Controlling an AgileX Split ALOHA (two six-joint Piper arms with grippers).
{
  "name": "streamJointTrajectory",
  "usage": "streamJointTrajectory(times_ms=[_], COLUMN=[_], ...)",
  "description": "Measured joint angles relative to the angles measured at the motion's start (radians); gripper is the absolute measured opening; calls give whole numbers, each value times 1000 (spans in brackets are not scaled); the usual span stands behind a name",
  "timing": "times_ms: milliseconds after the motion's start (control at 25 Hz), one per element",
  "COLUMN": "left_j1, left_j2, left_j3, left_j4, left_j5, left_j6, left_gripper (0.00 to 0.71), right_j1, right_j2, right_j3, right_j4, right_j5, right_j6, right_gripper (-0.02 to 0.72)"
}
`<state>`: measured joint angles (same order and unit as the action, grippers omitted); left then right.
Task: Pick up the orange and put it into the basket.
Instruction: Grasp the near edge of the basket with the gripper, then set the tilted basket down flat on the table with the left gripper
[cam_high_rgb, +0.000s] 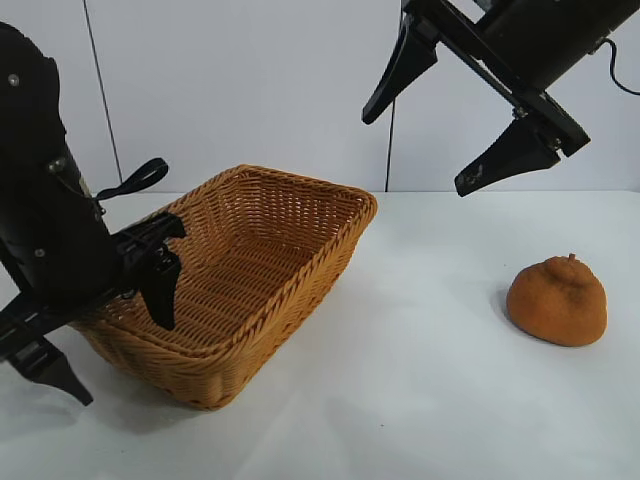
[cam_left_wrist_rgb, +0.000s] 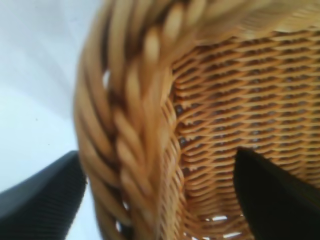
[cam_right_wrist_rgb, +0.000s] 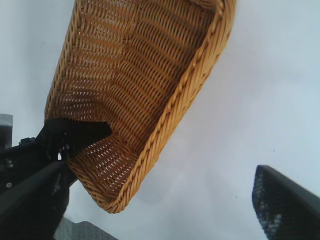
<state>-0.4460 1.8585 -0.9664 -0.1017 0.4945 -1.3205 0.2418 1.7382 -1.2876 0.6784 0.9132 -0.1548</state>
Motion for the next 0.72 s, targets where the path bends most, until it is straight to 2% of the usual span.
streamJointTrajectory(times_ms=[160, 360, 480, 600, 720], left_j1=[1, 24, 81, 149, 195], left_j2=[0, -23, -43, -46, -46], left_j3=[0, -3, -29, -69, -109], left_j4=[-7, -11, -34, -119, -217], left_j5=[6, 8, 45, 85, 105], left_j6=[-39, -24, 50, 215, 404], left_gripper=[92, 85, 85, 85, 85], right_j1=[0, 0, 0, 0, 0], right_j2=[0, 0, 0, 0, 0], right_j3=[0, 0, 0, 0, 0], right_j4=[0, 0, 0, -5, -16], right_j5=[2, 3, 3, 3, 3], right_j6=[0, 0, 0, 0, 0], right_gripper=[683, 683, 683, 683, 683])
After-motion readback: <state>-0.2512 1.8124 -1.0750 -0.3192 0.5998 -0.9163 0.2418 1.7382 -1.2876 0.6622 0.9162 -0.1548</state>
